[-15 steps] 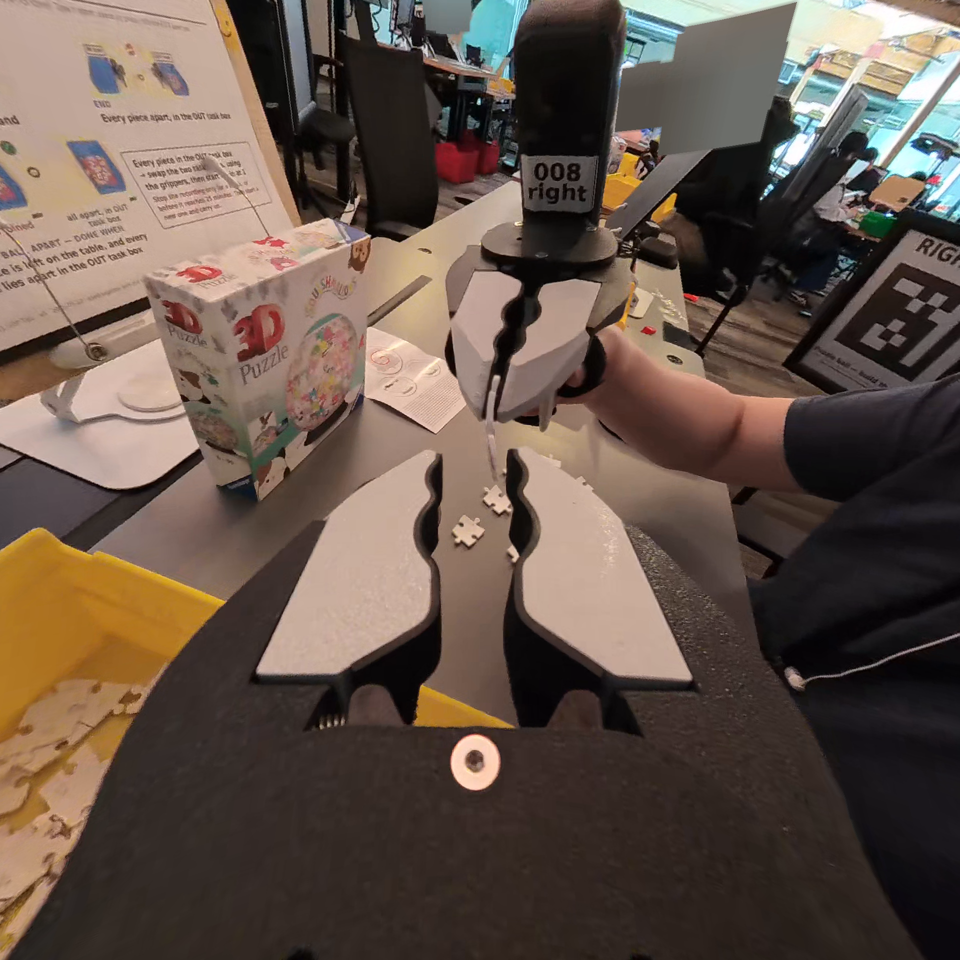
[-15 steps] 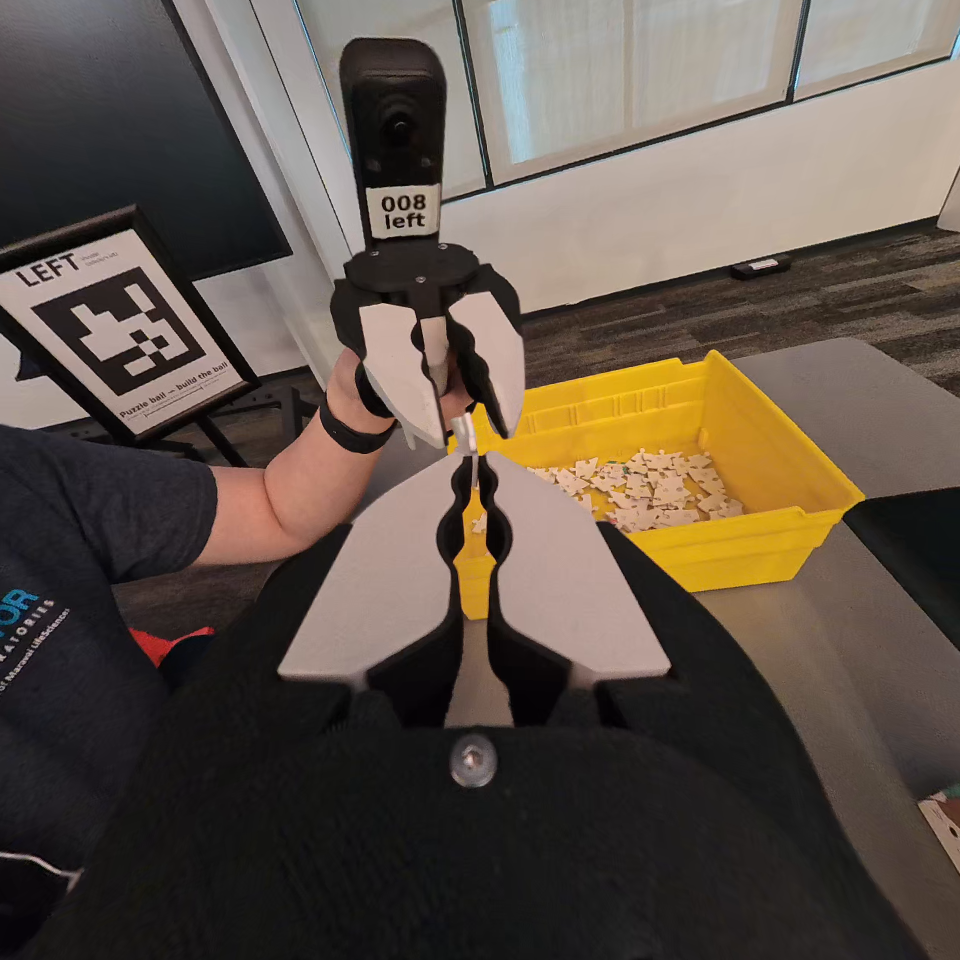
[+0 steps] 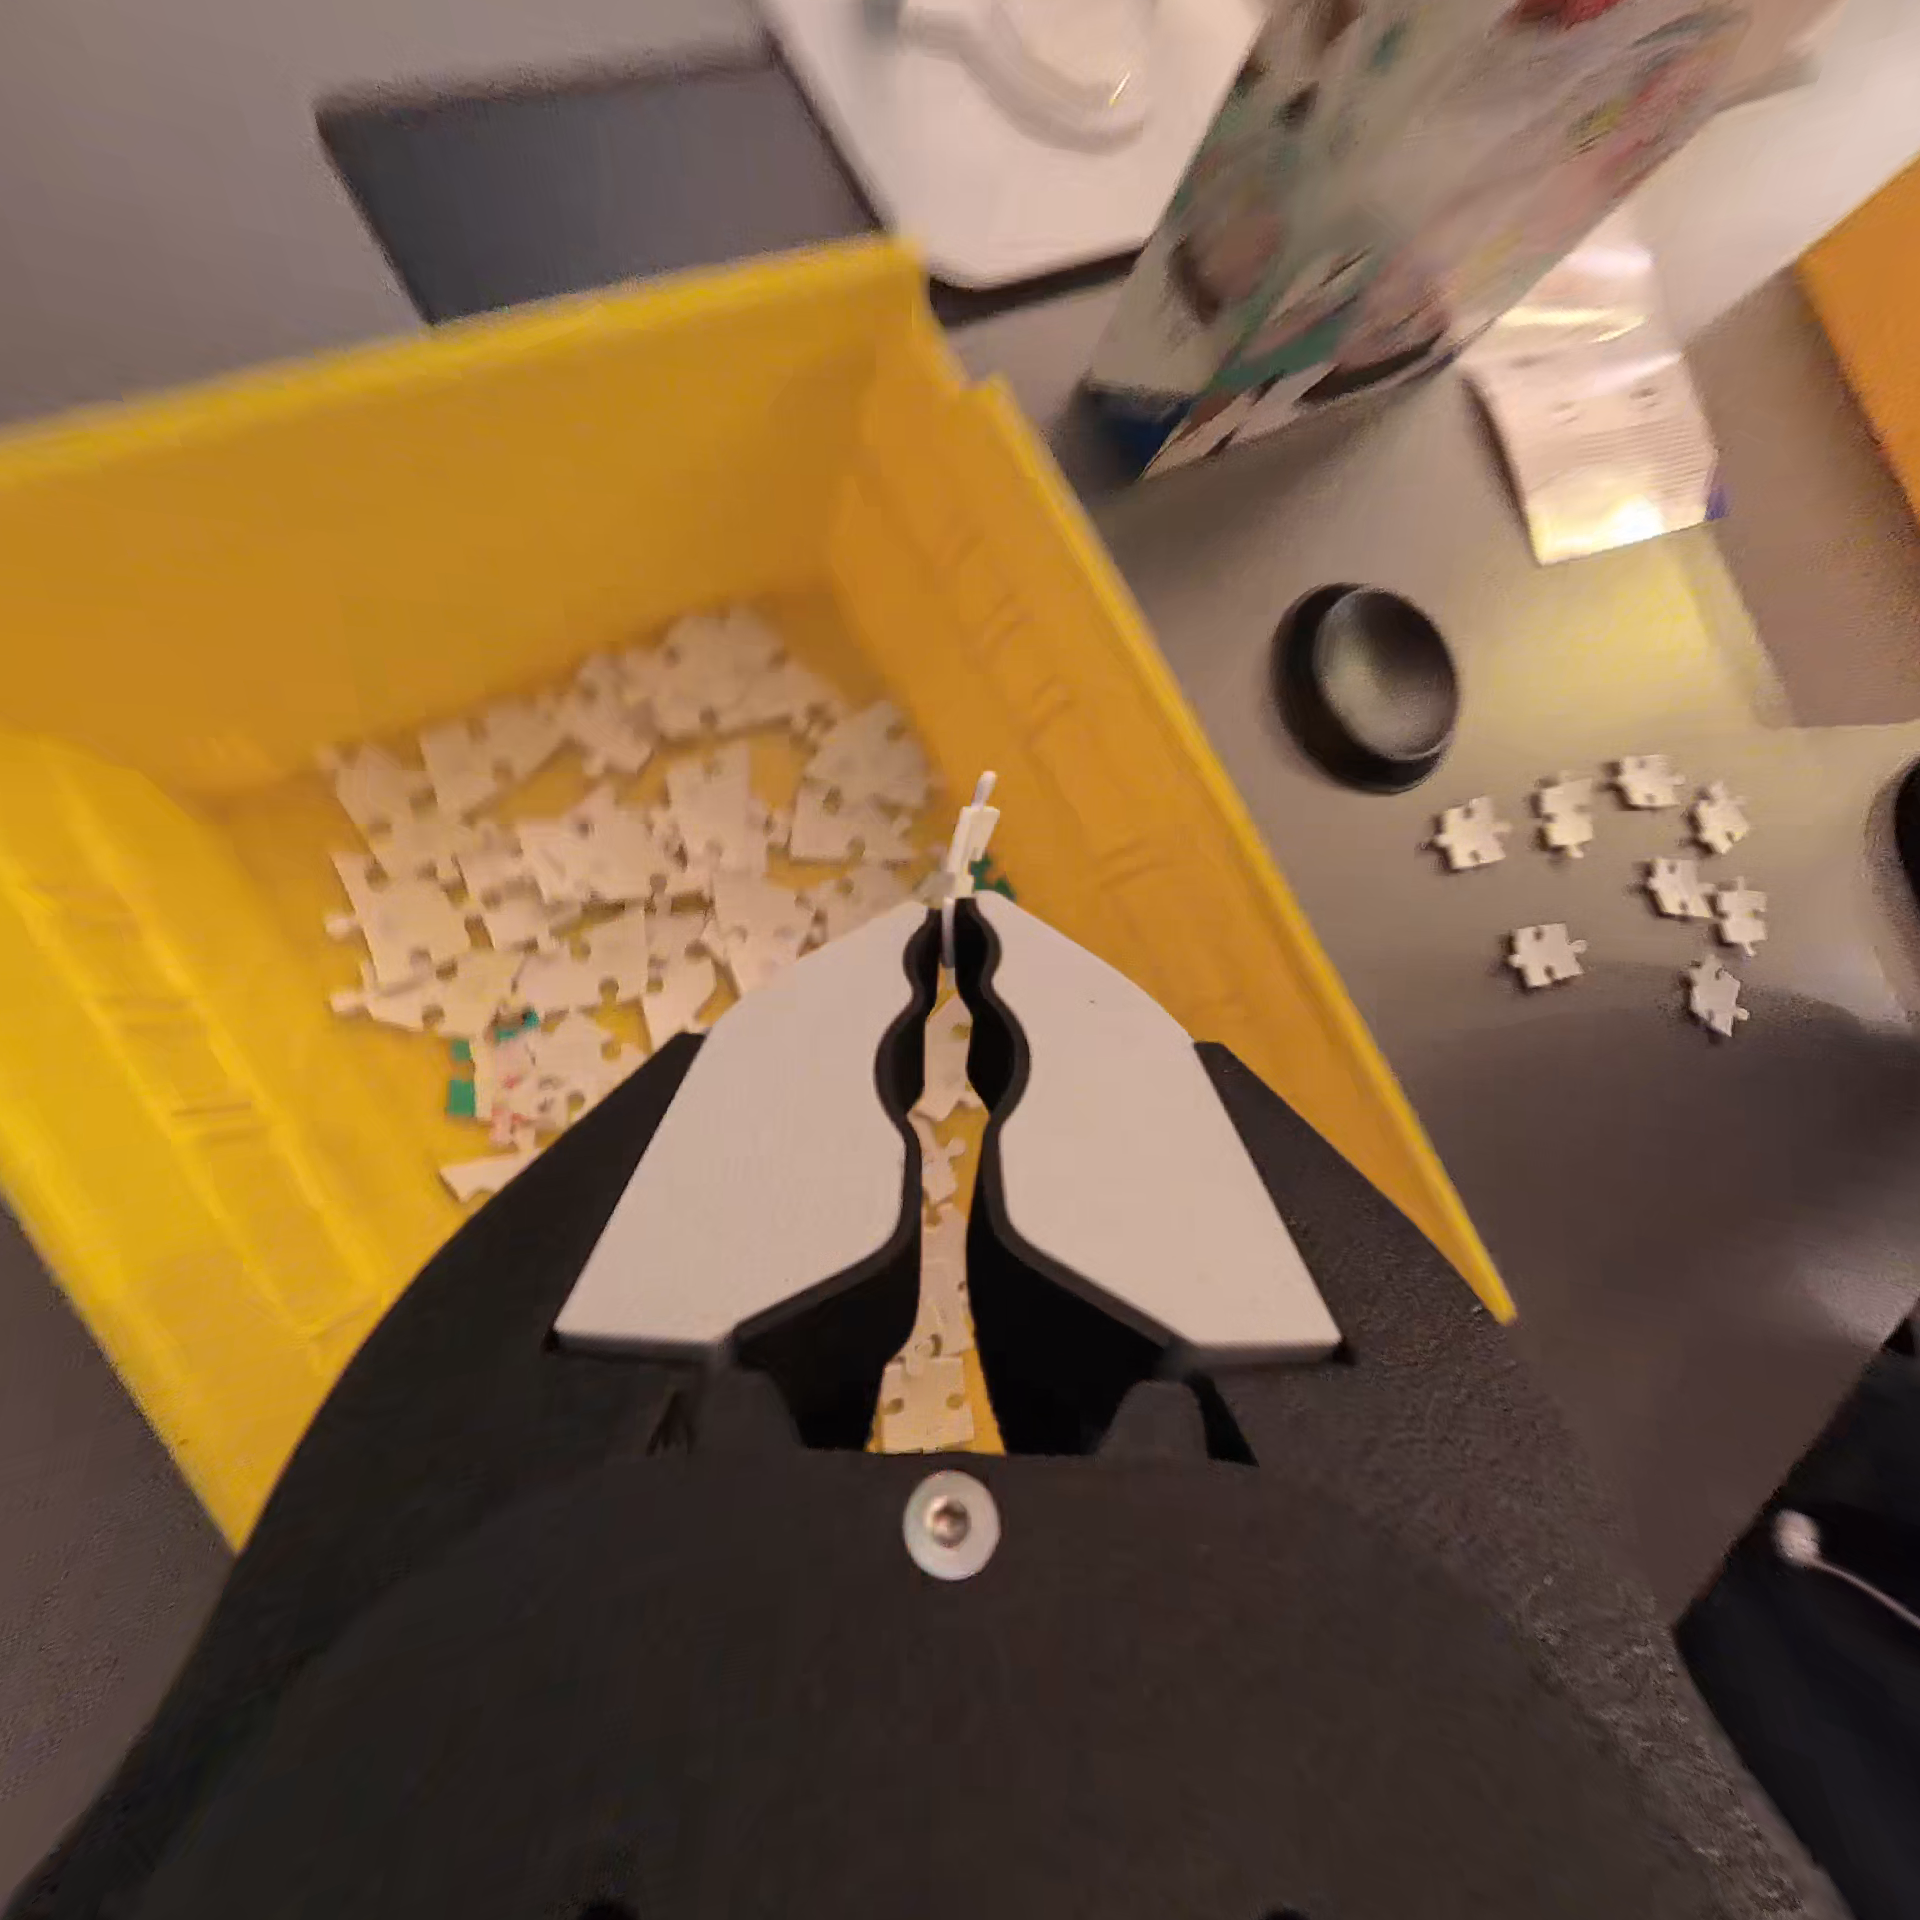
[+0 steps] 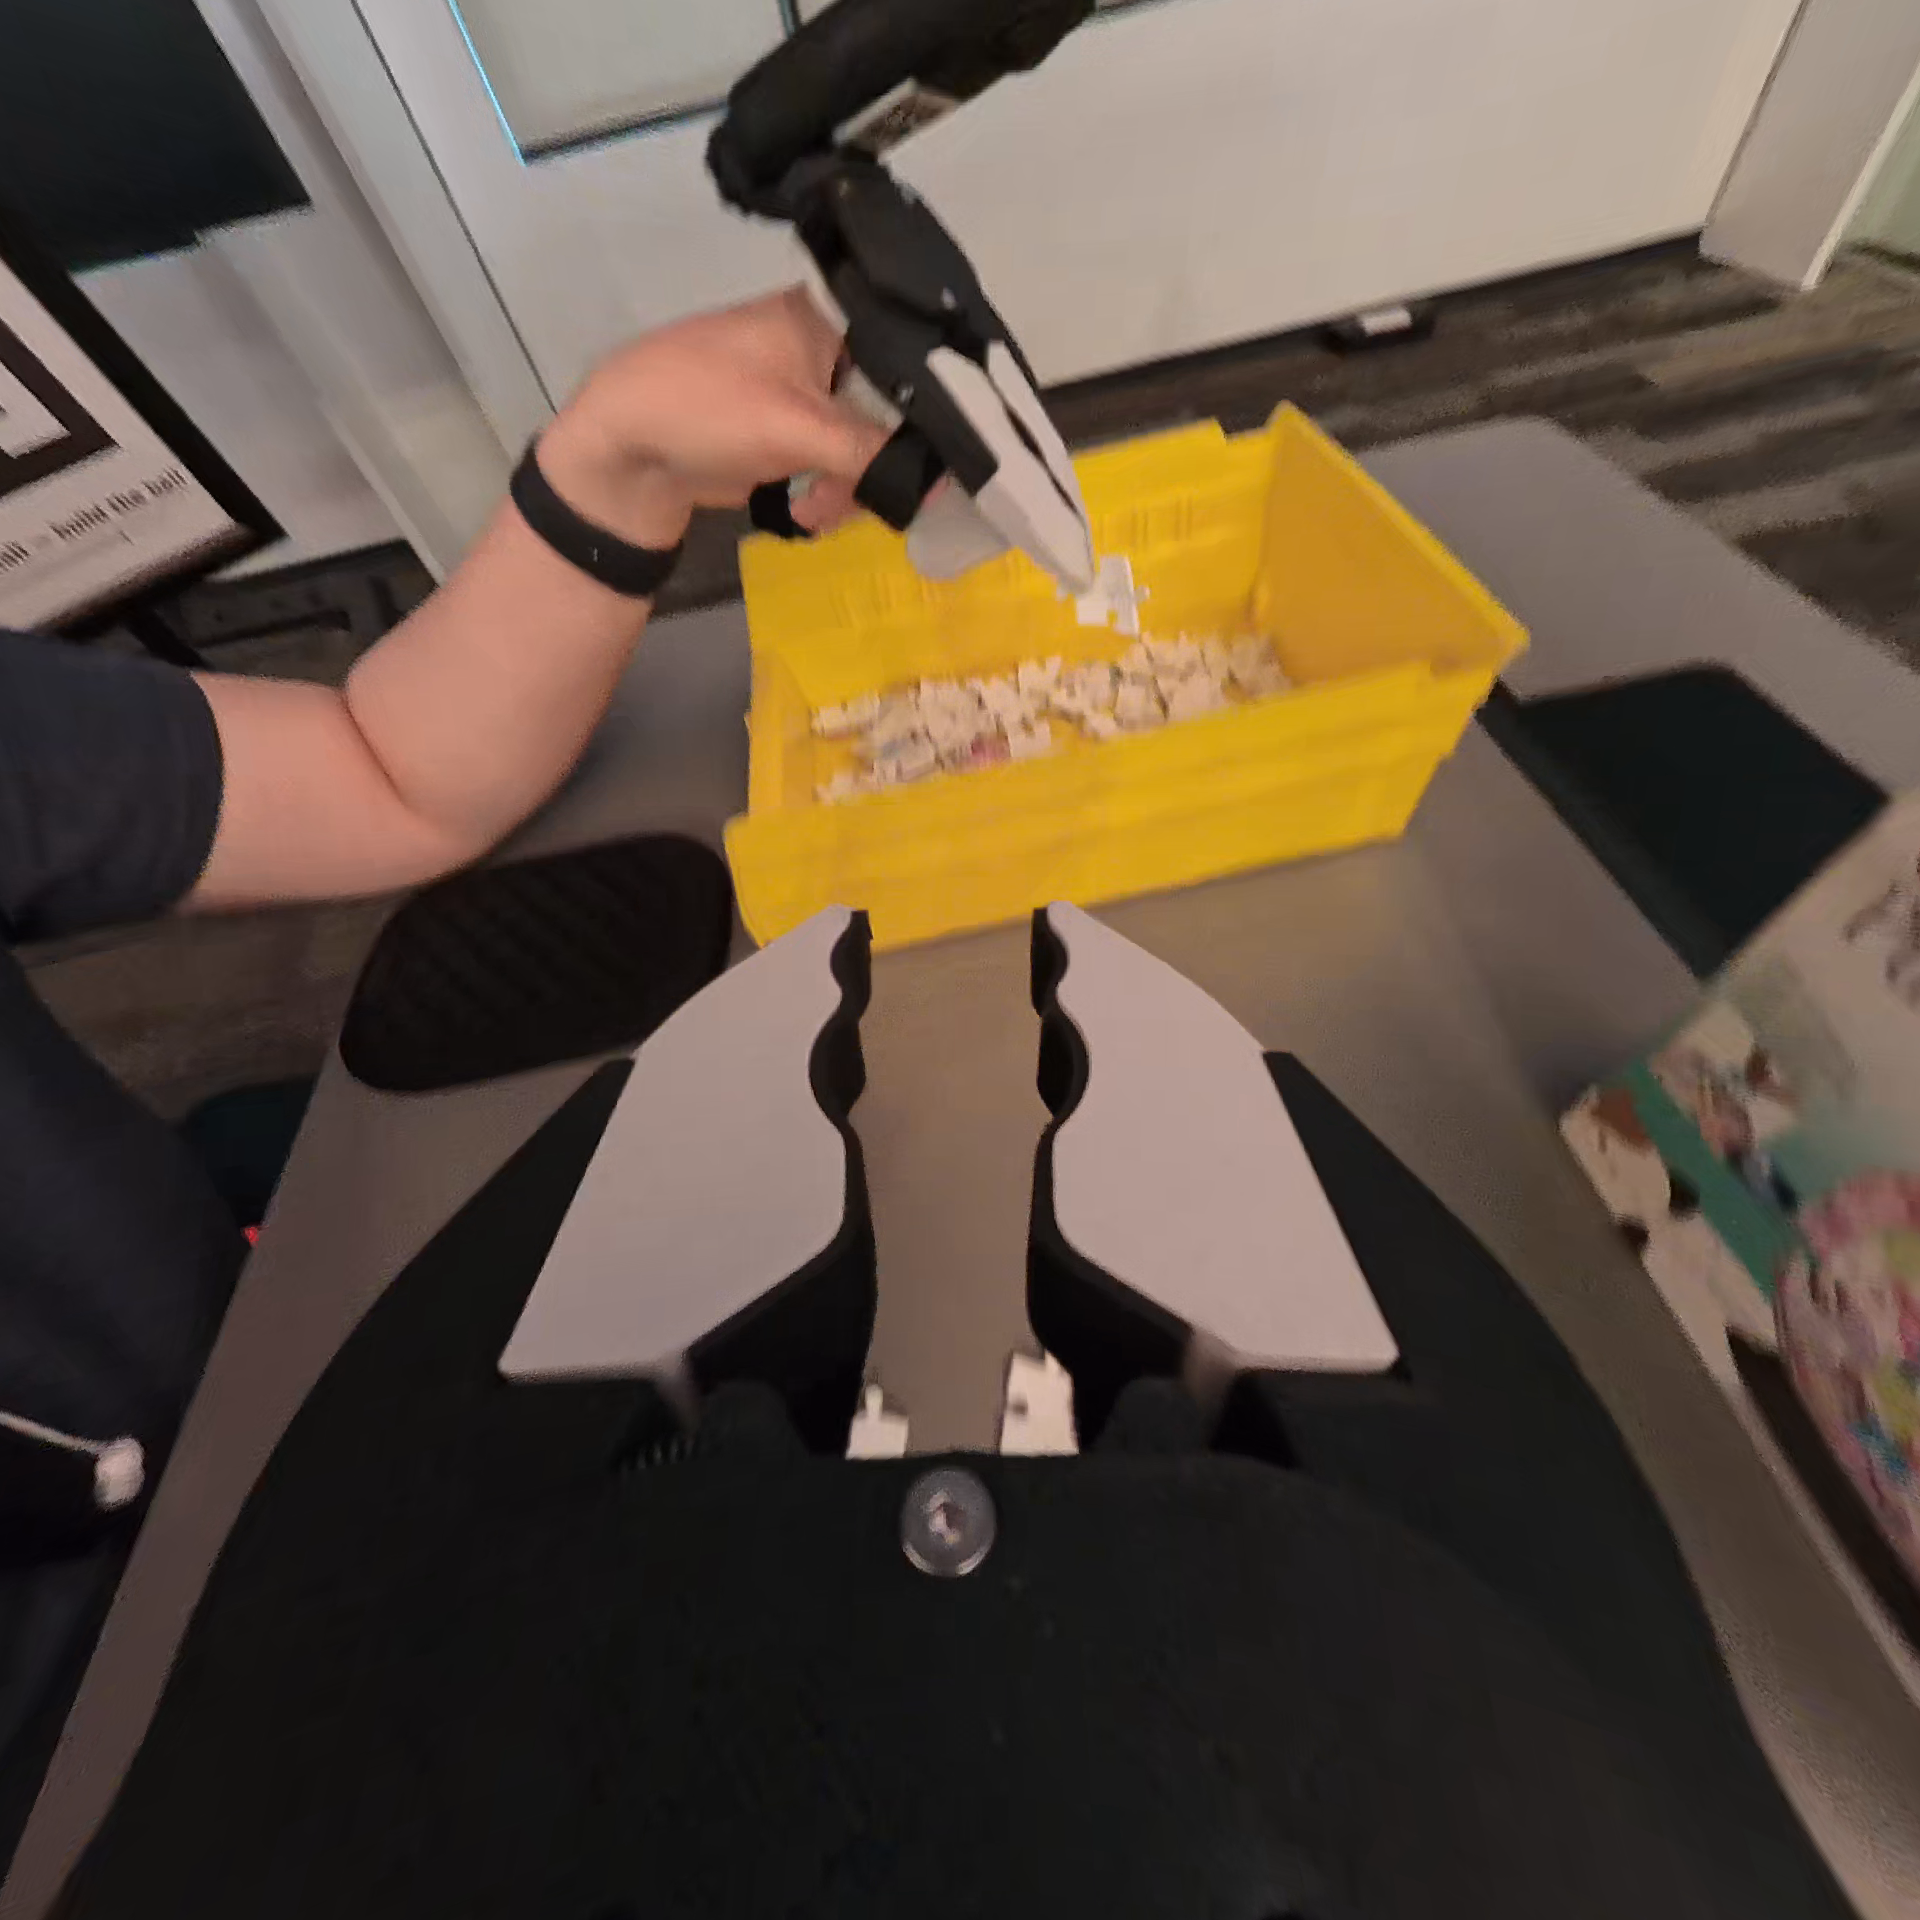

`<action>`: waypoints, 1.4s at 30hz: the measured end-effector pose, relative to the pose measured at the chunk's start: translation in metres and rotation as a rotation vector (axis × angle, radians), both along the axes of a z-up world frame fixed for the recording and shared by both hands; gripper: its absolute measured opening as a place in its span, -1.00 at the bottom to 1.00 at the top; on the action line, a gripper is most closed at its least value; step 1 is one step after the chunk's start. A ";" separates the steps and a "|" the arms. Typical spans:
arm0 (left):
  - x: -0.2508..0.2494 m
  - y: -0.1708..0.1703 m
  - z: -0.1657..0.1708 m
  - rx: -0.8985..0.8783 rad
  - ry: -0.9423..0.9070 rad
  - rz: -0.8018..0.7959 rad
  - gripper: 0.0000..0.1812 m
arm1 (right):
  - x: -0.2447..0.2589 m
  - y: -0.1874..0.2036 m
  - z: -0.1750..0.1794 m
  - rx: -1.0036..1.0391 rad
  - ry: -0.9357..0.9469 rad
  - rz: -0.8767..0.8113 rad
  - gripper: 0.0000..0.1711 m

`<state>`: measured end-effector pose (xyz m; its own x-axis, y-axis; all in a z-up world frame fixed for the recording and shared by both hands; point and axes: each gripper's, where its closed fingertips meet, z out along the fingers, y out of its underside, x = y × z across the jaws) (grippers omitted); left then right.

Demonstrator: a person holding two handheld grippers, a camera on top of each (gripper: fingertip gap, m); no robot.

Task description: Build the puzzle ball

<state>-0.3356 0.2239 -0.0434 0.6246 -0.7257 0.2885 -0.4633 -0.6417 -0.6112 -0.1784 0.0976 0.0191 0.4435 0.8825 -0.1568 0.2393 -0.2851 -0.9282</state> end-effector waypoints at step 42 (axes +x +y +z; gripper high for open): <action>-0.066 -0.027 -0.080 -0.023 0.672 -0.383 -0.38 | 0.043 -0.031 -0.051 0.021 -0.181 -0.008 -0.65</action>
<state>-0.4015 0.1969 -0.1232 0.3775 -0.9249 -0.0457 -0.9222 -0.3710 -0.1090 -0.1356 0.0667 -0.0317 0.4699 0.8809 -0.0556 0.4003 -0.2689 -0.8760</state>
